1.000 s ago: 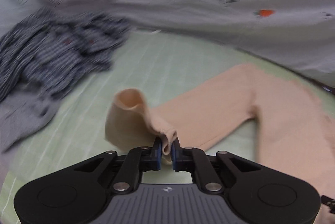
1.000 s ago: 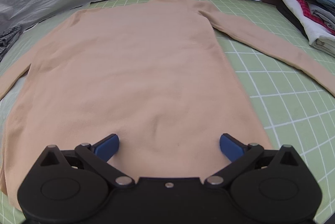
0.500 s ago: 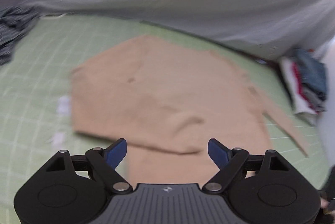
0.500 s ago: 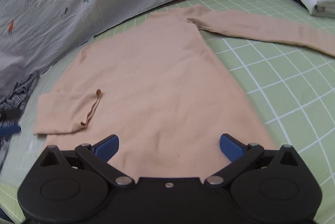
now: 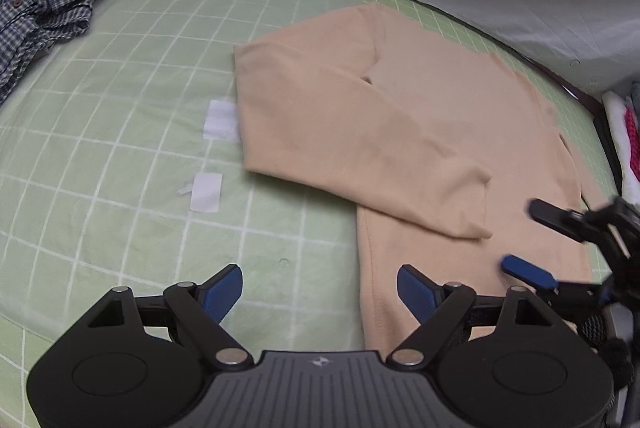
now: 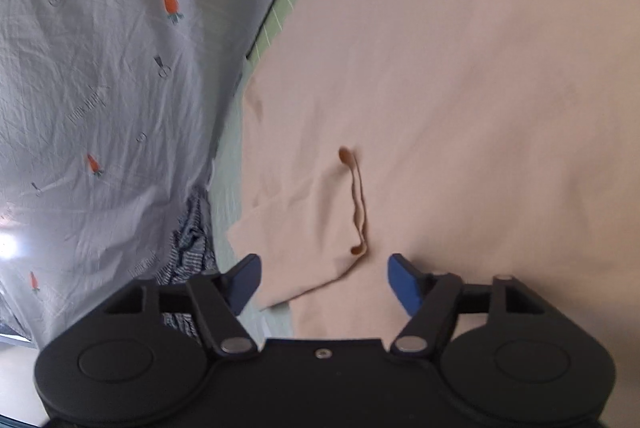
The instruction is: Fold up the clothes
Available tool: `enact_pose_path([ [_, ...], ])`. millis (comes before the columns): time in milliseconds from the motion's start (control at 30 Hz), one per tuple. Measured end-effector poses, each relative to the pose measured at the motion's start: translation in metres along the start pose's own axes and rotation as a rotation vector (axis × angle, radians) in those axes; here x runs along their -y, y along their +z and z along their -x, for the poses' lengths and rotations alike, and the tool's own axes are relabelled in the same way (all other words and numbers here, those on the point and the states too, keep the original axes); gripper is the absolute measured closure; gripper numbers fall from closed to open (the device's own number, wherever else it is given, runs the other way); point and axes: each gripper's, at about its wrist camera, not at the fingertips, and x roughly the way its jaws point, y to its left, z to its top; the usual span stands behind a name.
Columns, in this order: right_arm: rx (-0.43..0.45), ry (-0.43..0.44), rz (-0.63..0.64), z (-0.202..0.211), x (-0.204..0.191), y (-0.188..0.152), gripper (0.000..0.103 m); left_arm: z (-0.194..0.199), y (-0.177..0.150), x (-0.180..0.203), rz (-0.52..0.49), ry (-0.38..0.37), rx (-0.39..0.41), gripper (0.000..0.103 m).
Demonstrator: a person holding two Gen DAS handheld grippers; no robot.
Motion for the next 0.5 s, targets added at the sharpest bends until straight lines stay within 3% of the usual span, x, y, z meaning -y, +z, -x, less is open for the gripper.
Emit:
enact_pose_path([
  [67,0.0,-0.014,-0.017,-0.012,-0.002,-0.002,0.049,0.002,-0.001,-0.003,-0.009,-0.002,-0.004,0.018],
  [200,0.038,-0.018,-0.033,-0.02,-0.007,-0.002,0.052,0.003,0.001,-0.014,0.001,0.013,-0.002,0.018],
  [233,0.042,-0.026,-0.027,-0.021,-0.007,0.0,0.057,0.004,0.002,-0.016,0.009,0.017,-0.001,0.018],
  [300,0.041,-0.059,-0.021,-0.023,-0.006,0.001,0.077,0.004,0.005,-0.019,0.027,0.026,0.001,0.018],
  [333,0.039,-0.074,-0.022,-0.024,-0.005,0.002,0.093,0.005,0.006,-0.02,0.035,0.031,0.002,0.018],
  [367,0.039,-0.075,-0.033,-0.024,-0.002,0.003,0.098,0.005,0.007,-0.021,0.044,0.032,0.004,0.018],
  [500,0.07,-0.004,-0.049,-0.012,0.002,0.006,0.1,0.005,0.011,-0.009,0.06,0.019,0.032,0.018],
])
